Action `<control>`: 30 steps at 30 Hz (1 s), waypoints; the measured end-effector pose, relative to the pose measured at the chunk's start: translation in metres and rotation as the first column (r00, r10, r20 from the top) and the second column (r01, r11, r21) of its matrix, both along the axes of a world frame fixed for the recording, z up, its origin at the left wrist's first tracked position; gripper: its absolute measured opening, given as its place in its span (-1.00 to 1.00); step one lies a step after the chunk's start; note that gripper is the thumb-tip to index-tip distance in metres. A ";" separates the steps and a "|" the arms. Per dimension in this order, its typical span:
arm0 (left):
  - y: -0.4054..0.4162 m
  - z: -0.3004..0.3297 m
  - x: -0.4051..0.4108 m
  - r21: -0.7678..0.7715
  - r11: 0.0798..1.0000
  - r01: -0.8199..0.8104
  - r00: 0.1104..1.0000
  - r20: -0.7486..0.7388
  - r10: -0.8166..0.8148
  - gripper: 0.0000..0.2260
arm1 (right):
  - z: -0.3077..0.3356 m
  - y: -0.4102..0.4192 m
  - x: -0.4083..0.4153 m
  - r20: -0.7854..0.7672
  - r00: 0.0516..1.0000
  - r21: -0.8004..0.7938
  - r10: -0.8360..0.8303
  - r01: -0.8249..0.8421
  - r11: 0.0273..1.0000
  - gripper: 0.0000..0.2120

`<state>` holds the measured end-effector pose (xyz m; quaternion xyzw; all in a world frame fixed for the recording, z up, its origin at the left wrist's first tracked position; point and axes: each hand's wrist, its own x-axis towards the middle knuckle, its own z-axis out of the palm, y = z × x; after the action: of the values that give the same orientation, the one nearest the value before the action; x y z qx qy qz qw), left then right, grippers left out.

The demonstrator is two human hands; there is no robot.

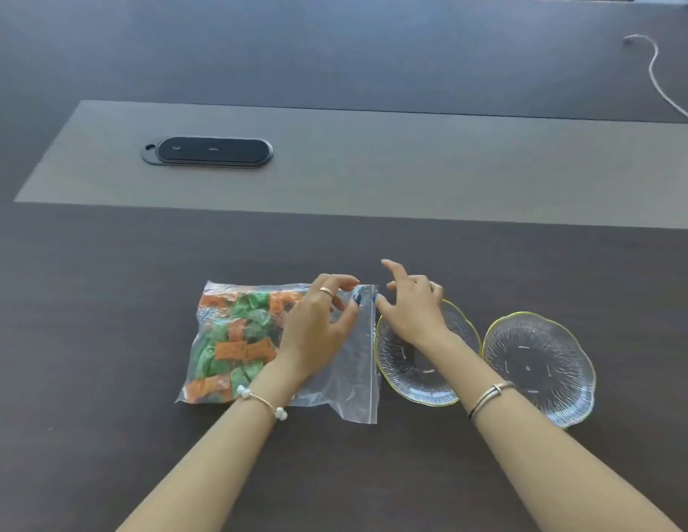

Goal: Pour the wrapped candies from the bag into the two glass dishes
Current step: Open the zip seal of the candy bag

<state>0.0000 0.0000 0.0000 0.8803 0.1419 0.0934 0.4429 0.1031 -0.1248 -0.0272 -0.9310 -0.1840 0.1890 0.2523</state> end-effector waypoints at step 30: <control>0.007 0.020 -0.048 -0.151 0.976 -0.158 0.986 -0.072 0.148 -0.82 | 0.057 0.005 -0.041 -0.702 0.703 0.509 0.114 0.384 0.770 -0.92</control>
<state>-0.0484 0.0072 0.0198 0.8319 0.2294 0.0894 0.4974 0.0621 -0.1198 0.0299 -0.6624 -0.0527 0.4336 0.6087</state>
